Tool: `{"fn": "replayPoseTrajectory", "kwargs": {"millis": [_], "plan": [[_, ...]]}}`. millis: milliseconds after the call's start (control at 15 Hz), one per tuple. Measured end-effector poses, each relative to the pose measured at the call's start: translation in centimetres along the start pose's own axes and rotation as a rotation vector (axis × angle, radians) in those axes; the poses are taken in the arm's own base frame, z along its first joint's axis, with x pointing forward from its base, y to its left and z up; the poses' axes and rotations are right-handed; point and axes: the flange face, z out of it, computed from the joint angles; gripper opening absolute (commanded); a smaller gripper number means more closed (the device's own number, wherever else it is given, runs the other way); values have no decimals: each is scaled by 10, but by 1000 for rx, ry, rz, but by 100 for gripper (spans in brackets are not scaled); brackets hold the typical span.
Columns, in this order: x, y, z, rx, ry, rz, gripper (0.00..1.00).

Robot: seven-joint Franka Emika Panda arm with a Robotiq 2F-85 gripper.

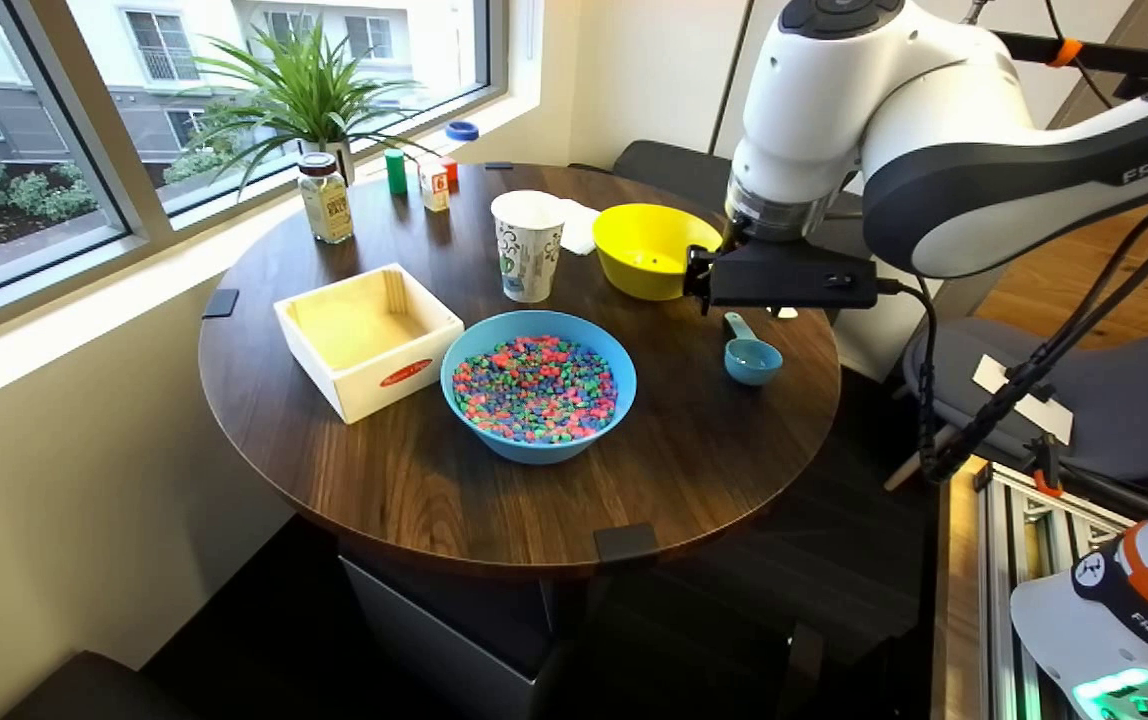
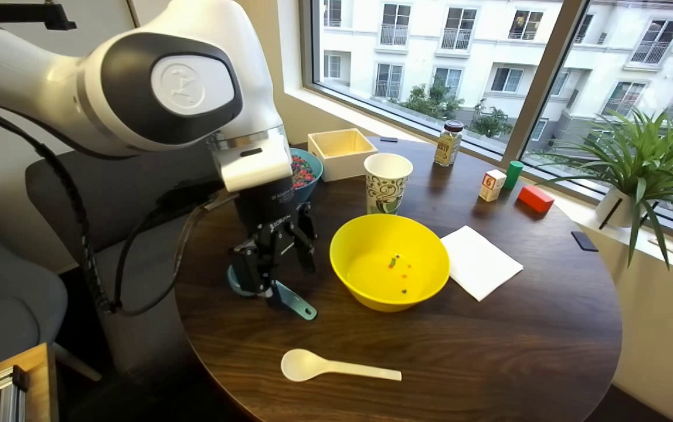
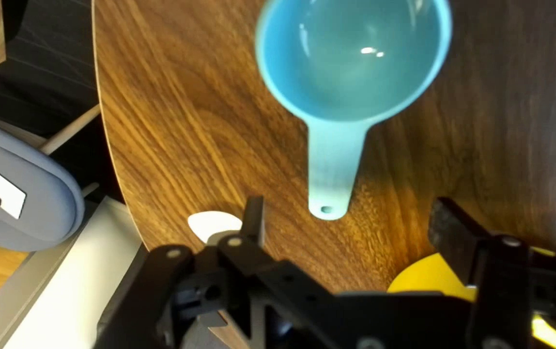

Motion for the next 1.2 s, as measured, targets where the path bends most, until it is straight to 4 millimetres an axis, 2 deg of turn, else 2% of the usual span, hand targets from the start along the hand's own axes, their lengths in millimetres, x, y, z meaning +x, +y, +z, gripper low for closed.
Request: {"fn": "replayPoseTrajectory", "kwargs": {"millis": [267,533,867,1200], "plan": [[-2,1,-27,-26,47,-21,100],[2,11,-53,-71,98,-60,100],[10,29,-86,-80,173,-197,100],[7,40,-113,-16,213,-345,100]]}}
